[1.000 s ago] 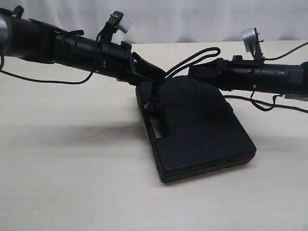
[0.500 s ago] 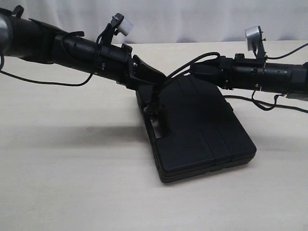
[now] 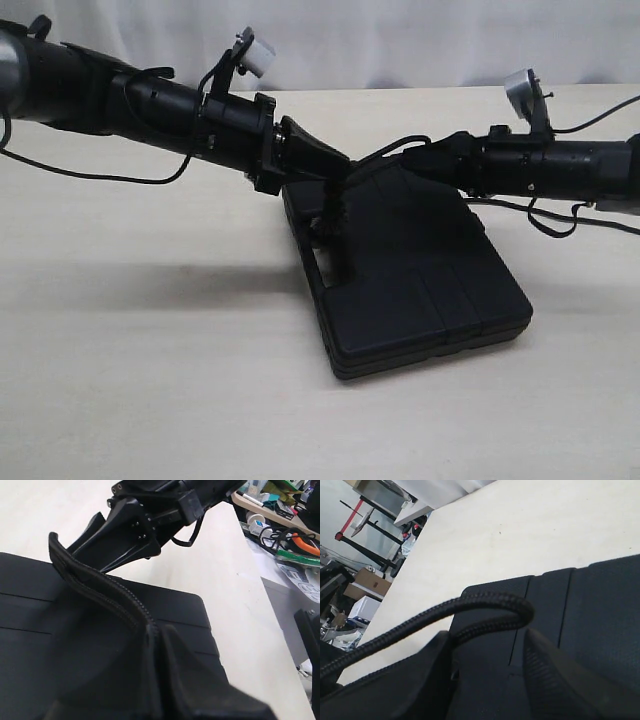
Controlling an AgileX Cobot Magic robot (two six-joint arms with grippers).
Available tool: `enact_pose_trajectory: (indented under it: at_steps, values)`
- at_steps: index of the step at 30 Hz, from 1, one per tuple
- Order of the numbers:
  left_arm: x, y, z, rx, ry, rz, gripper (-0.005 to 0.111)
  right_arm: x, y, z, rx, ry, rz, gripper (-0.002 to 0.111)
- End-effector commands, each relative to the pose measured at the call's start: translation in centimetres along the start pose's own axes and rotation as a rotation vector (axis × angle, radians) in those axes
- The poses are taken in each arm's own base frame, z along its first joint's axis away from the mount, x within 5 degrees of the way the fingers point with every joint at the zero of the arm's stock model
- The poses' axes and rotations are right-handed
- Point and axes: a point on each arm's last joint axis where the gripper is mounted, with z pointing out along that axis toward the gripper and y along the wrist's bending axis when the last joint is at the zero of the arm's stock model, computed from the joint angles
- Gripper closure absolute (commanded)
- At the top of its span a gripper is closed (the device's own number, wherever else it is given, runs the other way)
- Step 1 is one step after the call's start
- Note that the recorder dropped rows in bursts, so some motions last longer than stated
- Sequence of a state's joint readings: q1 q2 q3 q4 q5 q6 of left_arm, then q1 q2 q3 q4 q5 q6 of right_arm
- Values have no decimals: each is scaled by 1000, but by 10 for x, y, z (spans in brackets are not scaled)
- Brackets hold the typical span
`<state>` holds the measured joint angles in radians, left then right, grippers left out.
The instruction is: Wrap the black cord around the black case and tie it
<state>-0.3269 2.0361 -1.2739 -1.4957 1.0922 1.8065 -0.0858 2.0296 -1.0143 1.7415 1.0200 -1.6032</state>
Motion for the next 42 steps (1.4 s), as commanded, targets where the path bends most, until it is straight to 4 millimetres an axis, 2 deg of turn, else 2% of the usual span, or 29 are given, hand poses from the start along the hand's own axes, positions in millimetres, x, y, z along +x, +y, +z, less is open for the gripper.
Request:
enact_pose_trajectory:
  at_steps: [1,7,15,16,18,21,24,27,30,34,39,42]
  values:
    - [-4,-3,-1,31,-18,5,107,-1,1,-2,-9,-7,-26,65]
    - [2,-5,-1,47,53,41,107,-1,17,-3,-187,-23,-108,66]
    - [1,-5,-1,52,46,38,107,-1,18,-3,-194,-27,-144,103]
    - [1,-5,-1,46,43,36,106,-1,18,-3,-194,-27,-144,104]
    - [1,-4,-1,41,42,42,102,-1,18,-3,-194,-27,-144,104]
    - [1,-4,-1,38,37,63,85,1,21,1,-198,-16,-157,104]
    - [-2,-1,-1,8,14,48,67,7,27,13,-189,18,-191,104]
    - [-1,2,-1,-26,17,46,58,14,34,28,-157,60,-229,104]
    - [-1,5,-1,-59,26,47,55,19,36,37,-92,92,-248,104]
    - [0,5,0,-64,32,45,55,18,38,38,-60,95,-263,104]
    - [1,-5,18,-60,79,77,55,14,44,35,-67,89,-281,104]
    - [2,-6,33,-146,121,100,55,14,45,34,-75,95,-287,104]
